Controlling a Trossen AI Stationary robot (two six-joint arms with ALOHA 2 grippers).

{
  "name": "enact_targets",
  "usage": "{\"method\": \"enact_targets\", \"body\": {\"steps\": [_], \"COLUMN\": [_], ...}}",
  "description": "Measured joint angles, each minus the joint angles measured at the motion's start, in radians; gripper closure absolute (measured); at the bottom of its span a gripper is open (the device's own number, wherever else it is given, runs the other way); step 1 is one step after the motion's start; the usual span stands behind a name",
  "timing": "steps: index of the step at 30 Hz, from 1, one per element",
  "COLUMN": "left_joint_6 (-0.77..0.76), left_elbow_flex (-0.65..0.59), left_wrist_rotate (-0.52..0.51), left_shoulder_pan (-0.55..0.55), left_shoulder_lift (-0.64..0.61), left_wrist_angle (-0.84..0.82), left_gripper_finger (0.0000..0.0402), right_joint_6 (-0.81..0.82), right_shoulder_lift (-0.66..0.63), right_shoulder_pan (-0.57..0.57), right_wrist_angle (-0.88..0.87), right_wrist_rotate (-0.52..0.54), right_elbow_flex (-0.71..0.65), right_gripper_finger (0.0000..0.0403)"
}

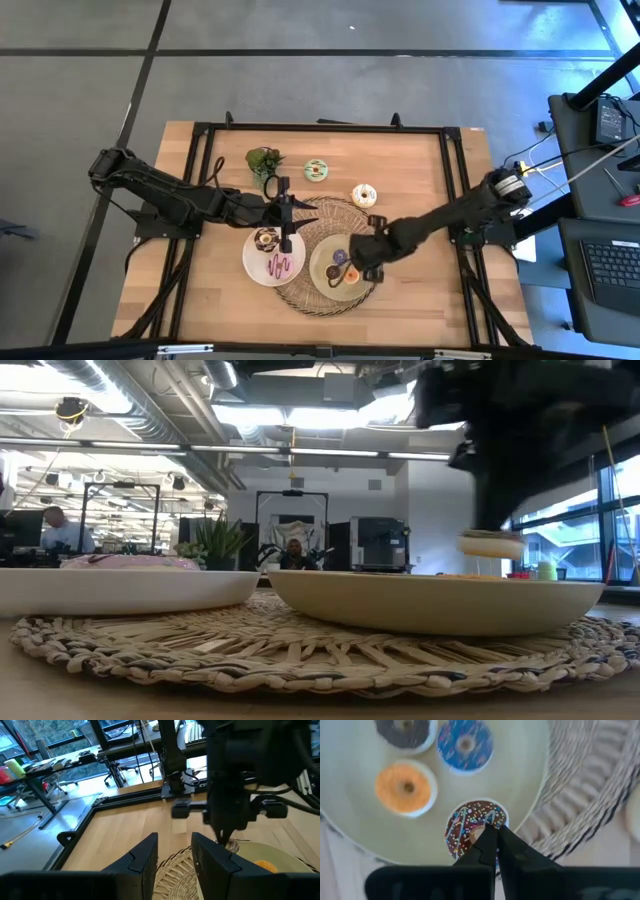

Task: Pick & Place donuts
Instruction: Put the small brown donut on the brown plate

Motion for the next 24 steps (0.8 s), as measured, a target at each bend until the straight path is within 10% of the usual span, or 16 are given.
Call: {"method": "enact_targets", "body": {"steps": [24], "left_joint_6": [0.000], "left_elbow_flex": [0.000], "left_wrist_rotate": [0.000], "left_shoulder_pan": [0.000], "left_shoulder_lift": [0.000], "left_wrist_angle": [-0.020], "left_gripper_finger": [0.0284], "right_joint_6": [-0.116], "right_shoulder_lift": [0.121], "right_shoulder_pan": [-0.029], "right_wrist_angle": [0.169], "right_wrist_rotate": [-0.063], "right_elbow_flex": [0.001], "right_gripper_finger": [0.0395]}}
